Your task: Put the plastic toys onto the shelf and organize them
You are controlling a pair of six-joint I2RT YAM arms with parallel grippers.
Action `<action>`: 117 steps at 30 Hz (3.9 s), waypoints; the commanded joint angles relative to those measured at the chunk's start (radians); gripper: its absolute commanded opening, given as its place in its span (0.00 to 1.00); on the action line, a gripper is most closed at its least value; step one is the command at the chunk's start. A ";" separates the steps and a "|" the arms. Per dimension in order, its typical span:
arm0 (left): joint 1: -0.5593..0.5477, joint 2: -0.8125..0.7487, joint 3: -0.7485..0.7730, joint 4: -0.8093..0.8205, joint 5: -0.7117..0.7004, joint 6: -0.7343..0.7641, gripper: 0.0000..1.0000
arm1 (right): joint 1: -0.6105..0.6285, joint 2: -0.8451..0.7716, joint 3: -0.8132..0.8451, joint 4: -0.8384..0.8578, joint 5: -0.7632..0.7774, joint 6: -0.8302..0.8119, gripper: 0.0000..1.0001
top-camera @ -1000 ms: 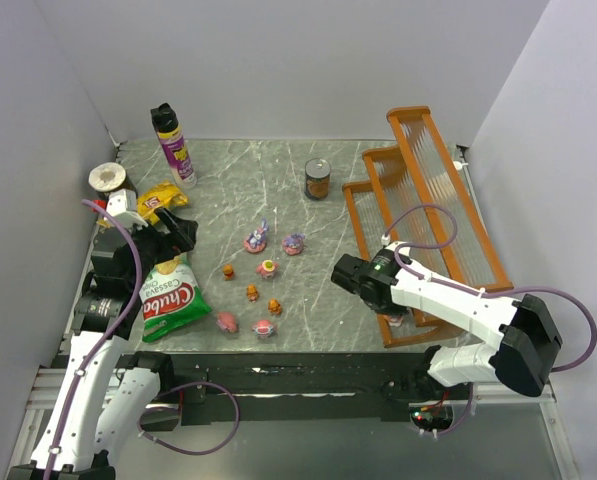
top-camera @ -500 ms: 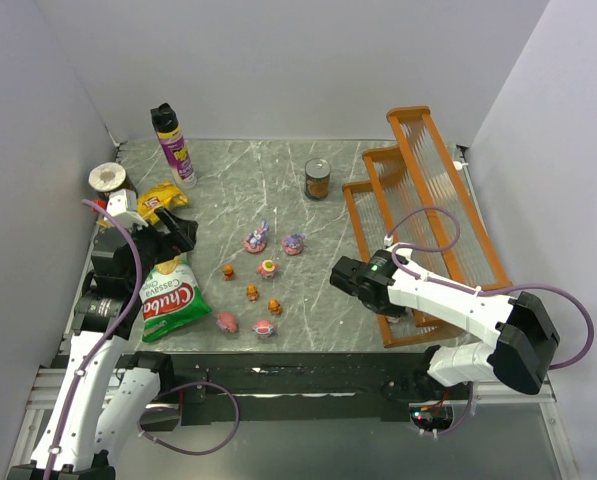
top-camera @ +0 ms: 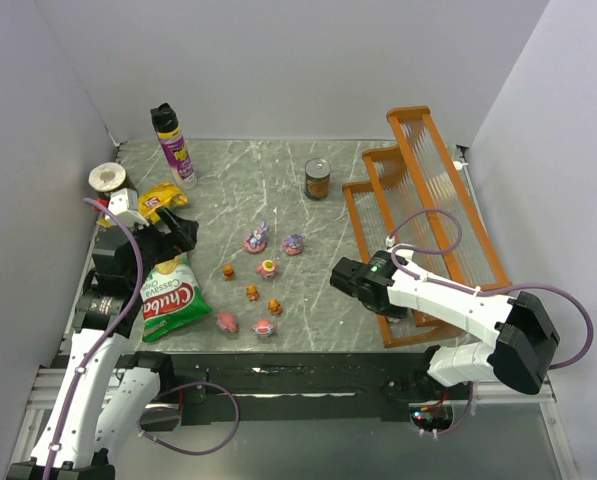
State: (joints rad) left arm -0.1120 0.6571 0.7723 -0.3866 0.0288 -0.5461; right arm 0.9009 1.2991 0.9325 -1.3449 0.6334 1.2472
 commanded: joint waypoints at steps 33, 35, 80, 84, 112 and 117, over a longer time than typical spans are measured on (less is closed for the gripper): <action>-0.002 0.010 0.022 0.009 0.002 -0.011 0.96 | 0.096 -0.060 0.204 0.091 0.052 -0.225 0.66; -0.002 0.016 0.022 0.009 0.006 -0.009 0.96 | 0.081 -0.022 0.216 0.128 0.057 -0.279 0.67; 0.015 0.059 0.032 0.005 0.010 -0.003 0.97 | -0.244 0.434 0.072 0.589 -0.158 -0.592 0.58; 0.014 0.061 0.032 0.005 0.010 -0.003 0.96 | -0.244 0.443 0.072 0.602 -0.178 -0.589 0.50; 0.015 0.050 0.030 0.003 0.003 -0.002 0.96 | -0.161 0.566 0.255 0.517 -0.190 -0.486 0.05; 0.015 0.050 0.030 0.003 0.005 -0.003 0.96 | -0.154 0.526 0.265 0.498 -0.175 -0.489 0.19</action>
State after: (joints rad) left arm -0.1013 0.7170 0.7727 -0.3885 0.0288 -0.5442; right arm 0.7235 1.8492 1.1580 -0.9180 0.5251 0.6876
